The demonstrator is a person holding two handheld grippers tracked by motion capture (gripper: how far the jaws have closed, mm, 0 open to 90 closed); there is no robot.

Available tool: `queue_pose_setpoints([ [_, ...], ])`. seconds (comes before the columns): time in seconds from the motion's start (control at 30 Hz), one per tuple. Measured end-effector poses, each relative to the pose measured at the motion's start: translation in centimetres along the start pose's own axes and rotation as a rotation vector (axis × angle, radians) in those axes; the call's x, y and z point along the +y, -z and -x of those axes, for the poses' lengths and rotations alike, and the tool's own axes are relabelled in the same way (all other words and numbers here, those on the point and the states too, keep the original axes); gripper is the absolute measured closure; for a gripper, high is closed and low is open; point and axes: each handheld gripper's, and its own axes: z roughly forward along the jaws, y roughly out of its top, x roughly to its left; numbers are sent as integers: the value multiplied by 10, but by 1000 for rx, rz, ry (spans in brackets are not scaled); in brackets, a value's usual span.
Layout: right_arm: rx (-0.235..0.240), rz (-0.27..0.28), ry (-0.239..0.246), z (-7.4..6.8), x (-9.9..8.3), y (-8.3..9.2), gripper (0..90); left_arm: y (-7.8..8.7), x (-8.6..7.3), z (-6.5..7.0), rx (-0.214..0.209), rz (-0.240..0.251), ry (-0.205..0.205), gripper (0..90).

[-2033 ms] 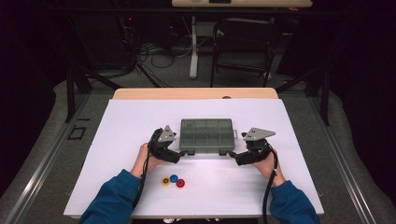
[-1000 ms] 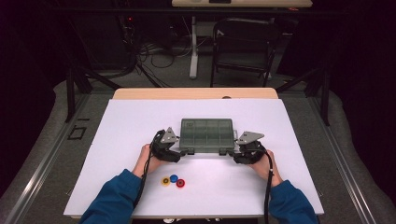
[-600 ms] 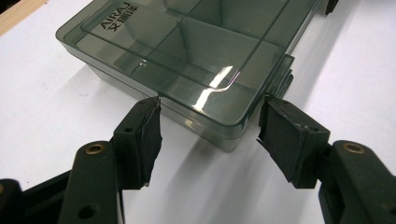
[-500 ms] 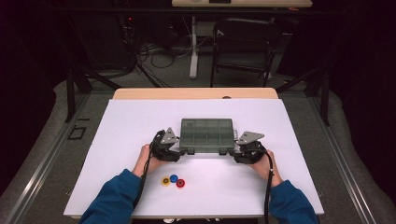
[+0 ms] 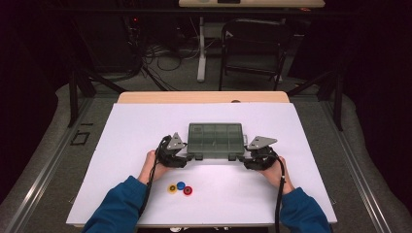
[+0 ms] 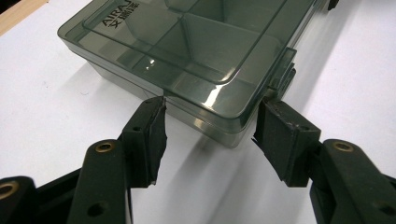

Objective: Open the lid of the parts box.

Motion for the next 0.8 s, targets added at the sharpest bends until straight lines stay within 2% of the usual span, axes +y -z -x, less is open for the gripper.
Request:
queue_pose_setpoints([
  [0.3, 3, 22, -16, 1, 0, 2, 500, -1, -1, 0, 0, -2, 5, 440],
  [0.47, -1, 4, -7, 0, 0, 1, 492, -1, -1, 0, -1, -1, 7, 441],
  [0.8, -4, 5, -7, -1, 0, 1, 488, 0, -2, -1, -14, 1, 14, 446],
])
